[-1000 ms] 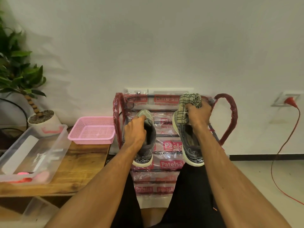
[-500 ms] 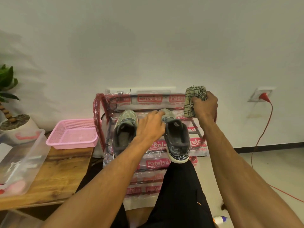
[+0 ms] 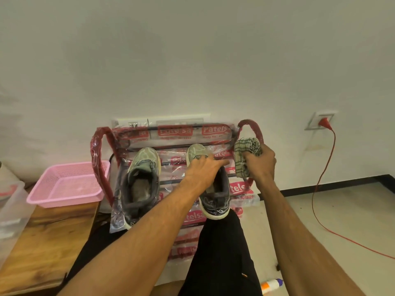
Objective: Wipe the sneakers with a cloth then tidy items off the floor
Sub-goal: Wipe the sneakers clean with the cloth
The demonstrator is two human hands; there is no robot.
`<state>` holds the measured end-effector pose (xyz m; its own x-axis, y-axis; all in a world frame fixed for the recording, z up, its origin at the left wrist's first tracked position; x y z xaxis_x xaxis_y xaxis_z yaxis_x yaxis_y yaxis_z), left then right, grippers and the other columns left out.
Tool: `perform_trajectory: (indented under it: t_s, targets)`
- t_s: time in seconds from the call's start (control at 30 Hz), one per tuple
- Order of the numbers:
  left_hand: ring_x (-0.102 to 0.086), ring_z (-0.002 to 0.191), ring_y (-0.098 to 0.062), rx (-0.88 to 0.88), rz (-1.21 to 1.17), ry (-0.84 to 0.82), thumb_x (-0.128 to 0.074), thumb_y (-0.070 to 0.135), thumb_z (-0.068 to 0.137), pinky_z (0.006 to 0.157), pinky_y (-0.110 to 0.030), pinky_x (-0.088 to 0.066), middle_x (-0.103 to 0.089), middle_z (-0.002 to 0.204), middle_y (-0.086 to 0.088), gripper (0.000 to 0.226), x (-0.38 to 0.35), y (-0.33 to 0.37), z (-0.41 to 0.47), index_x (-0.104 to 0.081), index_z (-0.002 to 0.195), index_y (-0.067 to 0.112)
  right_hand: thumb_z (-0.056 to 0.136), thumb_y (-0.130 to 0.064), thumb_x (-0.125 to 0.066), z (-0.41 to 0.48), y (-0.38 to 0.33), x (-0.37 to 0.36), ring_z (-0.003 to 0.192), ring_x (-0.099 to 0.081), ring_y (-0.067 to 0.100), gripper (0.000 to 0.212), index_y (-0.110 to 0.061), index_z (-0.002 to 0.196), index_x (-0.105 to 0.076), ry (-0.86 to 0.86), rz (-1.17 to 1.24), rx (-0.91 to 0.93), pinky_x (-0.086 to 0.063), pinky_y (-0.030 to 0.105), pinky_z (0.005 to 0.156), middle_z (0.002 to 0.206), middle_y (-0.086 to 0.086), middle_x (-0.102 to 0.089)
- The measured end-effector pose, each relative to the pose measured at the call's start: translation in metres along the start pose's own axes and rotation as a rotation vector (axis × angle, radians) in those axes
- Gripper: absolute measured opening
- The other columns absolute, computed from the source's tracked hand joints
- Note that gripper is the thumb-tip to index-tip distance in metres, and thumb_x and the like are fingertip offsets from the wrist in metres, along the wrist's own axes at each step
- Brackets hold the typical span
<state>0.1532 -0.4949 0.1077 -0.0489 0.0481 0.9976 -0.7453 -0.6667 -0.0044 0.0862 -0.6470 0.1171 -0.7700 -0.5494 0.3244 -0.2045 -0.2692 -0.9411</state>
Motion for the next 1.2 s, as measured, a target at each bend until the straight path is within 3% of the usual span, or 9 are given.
perform_trajectory:
  t_s: [0.17, 0.3, 0.57, 0.7, 0.87, 1.0, 1.1, 1.2]
  targets:
    - [-0.054, 0.114, -0.032, 0.033, -0.016, 0.069, -0.056, 0.019, 0.096, 0.085, -0.043, -0.048, -0.056, 0.127, -0.009, 0.038, 0.001, 0.001, 0.005, -0.053, 0.132, 0.031, 0.085, -0.020, -0.066, -0.002, 0.019, -0.002, 0.089, -0.066, 0.021, 0.022, -0.021, 0.107, -0.066, -0.037, -0.031, -0.034, -0.057, 0.045, 0.084, 0.091, -0.002, -0.067]
    - [-0.057, 0.112, -0.027, 0.036, -0.138, 0.167, -0.058, 0.019, 0.095, 0.081, -0.039, -0.049, -0.060, 0.125, -0.003, 0.032, 0.003, -0.007, 0.001, -0.060, 0.126, 0.028, 0.083, -0.021, -0.066, -0.005, 0.022, -0.006, 0.092, -0.065, 0.023, 0.017, -0.027, 0.099, -0.063, -0.054, -0.055, -0.033, -0.056, 0.046, 0.086, 0.092, -0.001, -0.067]
    - [-0.054, 0.116, -0.015, 0.049, -0.590, 0.268, -0.061, 0.007, 0.091, 0.101, -0.031, -0.043, -0.061, 0.125, 0.001, 0.027, -0.001, -0.057, -0.025, -0.070, 0.113, 0.021, 0.085, -0.019, -0.065, -0.015, 0.004, -0.026, 0.088, -0.064, 0.019, 0.019, -0.020, 0.105, -0.062, -0.137, -0.123, 0.068, -0.056, 0.038, 0.081, 0.092, -0.001, -0.067]
    - [-0.057, 0.109, -0.011, 0.102, -0.725, 0.322, -0.067, 0.002, 0.085, 0.100, -0.040, -0.046, -0.064, 0.115, 0.005, 0.030, -0.003, -0.076, -0.036, -0.073, 0.106, 0.021, 0.085, -0.021, -0.064, -0.030, -0.019, -0.045, 0.086, -0.062, 0.015, 0.030, -0.020, 0.115, -0.062, -0.221, -0.224, 0.225, -0.050, 0.031, 0.076, 0.093, -0.007, -0.066]
    - [-0.052, 0.117, -0.016, 0.185, -0.560, 0.376, -0.068, 0.006, 0.085, 0.101, -0.036, -0.042, -0.061, 0.120, 0.002, 0.032, 0.004, -0.081, -0.048, -0.071, 0.112, 0.023, 0.082, -0.007, -0.058, -0.048, -0.041, -0.073, 0.087, -0.064, 0.022, 0.038, -0.018, 0.119, -0.058, -0.271, -0.415, 0.458, -0.053, 0.036, 0.076, 0.101, 0.002, -0.069]
    - [-0.049, 0.110, -0.019, 0.260, -0.387, 0.413, -0.071, 0.013, 0.083, 0.097, -0.035, -0.041, -0.058, 0.110, 0.001, 0.036, 0.007, -0.083, -0.058, -0.069, 0.117, 0.027, 0.080, 0.001, -0.054, -0.062, -0.048, -0.093, 0.095, -0.063, 0.028, 0.045, -0.013, 0.123, -0.058, -0.383, -0.544, 0.540, -0.052, 0.038, 0.078, 0.111, 0.009, -0.068]
    - [-0.046, 0.101, -0.020, 0.314, -0.264, 0.424, -0.072, 0.019, 0.082, 0.088, -0.035, -0.042, -0.051, 0.102, 0.000, 0.041, 0.009, -0.083, -0.063, -0.066, 0.121, 0.030, 0.080, 0.002, -0.054, -0.068, -0.043, -0.104, 0.109, -0.060, 0.029, 0.053, -0.018, 0.129, -0.059, -0.436, -0.624, 0.570, -0.051, 0.041, 0.086, 0.126, 0.006, -0.064]
    - [-0.046, 0.102, -0.020, 0.321, -0.193, 0.448, -0.072, 0.023, 0.083, 0.088, -0.035, -0.041, -0.055, 0.104, -0.001, 0.042, 0.011, -0.079, -0.067, -0.063, 0.124, 0.031, 0.081, 0.001, -0.056, -0.071, -0.041, -0.109, 0.109, -0.060, 0.026, 0.051, -0.021, 0.127, -0.059, -0.434, -0.643, 0.590, -0.052, 0.040, 0.085, 0.129, 0.002, -0.062]
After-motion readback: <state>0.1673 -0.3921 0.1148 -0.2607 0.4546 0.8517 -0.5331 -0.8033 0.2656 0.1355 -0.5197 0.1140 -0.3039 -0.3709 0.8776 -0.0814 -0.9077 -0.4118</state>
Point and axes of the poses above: each hand's wrist, its own z-axis towards the middle knuckle, its own x-axis out of the back of the hand, y = z × x, the point moved 8 cm from there along z, towards the middle knuckle
